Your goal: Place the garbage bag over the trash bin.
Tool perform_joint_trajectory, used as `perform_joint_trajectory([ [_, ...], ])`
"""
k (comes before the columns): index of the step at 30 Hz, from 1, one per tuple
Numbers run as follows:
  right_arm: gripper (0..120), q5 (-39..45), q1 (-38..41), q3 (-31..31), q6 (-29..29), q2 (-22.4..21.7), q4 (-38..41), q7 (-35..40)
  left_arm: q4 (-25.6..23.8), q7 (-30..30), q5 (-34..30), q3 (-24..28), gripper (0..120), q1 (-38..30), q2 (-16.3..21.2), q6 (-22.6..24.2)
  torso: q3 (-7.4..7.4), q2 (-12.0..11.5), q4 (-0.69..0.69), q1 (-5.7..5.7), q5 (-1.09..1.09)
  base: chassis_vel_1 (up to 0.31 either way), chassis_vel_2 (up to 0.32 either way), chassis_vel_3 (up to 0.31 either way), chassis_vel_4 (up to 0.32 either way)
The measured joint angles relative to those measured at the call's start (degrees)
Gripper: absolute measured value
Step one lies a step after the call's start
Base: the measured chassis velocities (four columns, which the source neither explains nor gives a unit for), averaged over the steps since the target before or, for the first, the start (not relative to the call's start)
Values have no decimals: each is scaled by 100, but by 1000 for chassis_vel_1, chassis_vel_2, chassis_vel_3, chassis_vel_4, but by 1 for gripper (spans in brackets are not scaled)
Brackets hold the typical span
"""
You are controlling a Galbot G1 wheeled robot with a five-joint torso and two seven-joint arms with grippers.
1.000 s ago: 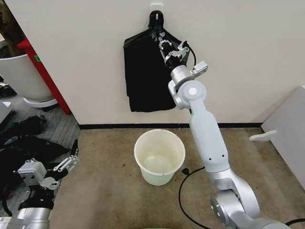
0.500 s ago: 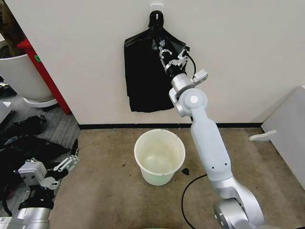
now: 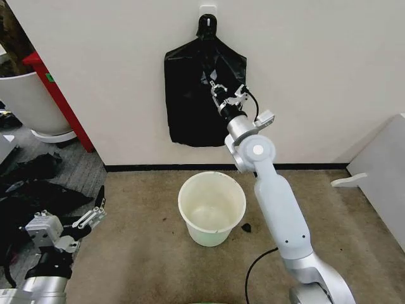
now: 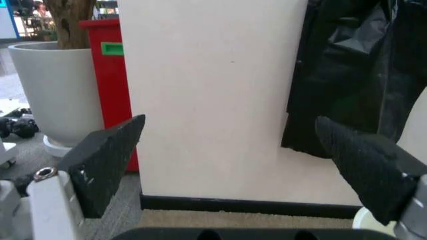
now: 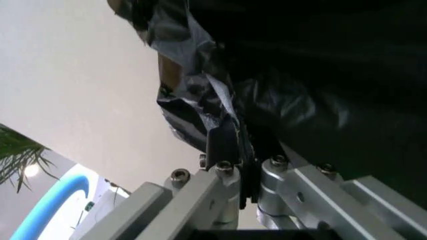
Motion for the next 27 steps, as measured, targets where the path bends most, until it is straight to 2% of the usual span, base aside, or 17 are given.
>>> perform_joint_trajectory([
  [10,0,-19,-410,-82,3,-98,389,55,0,7,0,19,100,-25,-2,0,0,0,0,0,0,0,0,0,0],
  [27,0,-249,-1806,-54,0,-183,1200,2,0,52,12,30,100,-85,-7,-46,0,0,-1,0,0,0,0,0,0],
])
